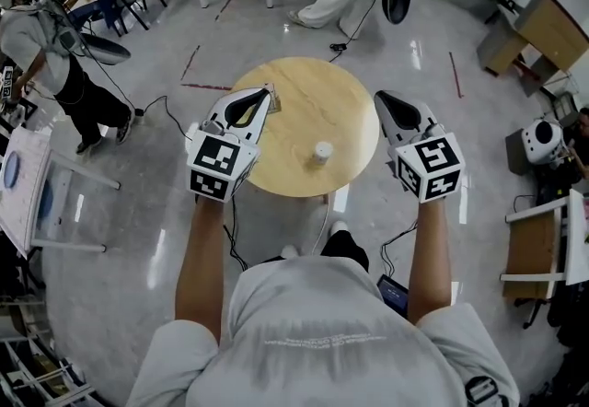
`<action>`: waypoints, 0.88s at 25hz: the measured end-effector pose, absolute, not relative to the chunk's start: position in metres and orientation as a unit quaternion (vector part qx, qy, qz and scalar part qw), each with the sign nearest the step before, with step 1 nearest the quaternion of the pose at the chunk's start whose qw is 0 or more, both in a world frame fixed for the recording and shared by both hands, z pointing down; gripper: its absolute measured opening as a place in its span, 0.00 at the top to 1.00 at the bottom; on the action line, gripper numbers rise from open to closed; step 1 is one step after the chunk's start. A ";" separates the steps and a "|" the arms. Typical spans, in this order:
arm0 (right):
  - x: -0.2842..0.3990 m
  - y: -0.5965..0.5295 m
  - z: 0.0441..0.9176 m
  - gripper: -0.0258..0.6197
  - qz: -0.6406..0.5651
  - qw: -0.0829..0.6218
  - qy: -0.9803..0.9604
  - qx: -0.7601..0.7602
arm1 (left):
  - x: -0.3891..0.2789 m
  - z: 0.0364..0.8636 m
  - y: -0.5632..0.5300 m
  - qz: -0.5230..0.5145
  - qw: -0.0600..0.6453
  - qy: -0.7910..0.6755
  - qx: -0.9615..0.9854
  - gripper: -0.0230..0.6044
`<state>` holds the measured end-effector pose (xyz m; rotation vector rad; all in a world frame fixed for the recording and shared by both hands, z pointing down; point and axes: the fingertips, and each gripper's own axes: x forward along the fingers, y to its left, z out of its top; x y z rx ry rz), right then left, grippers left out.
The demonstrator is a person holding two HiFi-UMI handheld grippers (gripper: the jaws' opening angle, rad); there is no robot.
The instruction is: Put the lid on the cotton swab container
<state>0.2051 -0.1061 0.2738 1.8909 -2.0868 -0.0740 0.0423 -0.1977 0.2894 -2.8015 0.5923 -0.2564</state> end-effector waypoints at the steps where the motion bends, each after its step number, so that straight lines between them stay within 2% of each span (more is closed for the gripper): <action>1: 0.202 -0.105 0.271 0.92 -0.029 0.161 -0.732 0.661 | 0.039 0.284 -0.196 -0.086 0.139 0.207 -0.965 0.93; 9: 0.189 -0.098 0.256 0.92 -0.052 0.163 -0.744 0.646 | 0.034 0.251 -0.180 -0.064 0.167 0.209 -0.961 0.93; 22: 0.188 -0.099 0.269 0.92 -0.047 0.182 -0.740 0.645 | 0.038 0.257 -0.173 -0.067 0.164 0.199 -0.964 0.93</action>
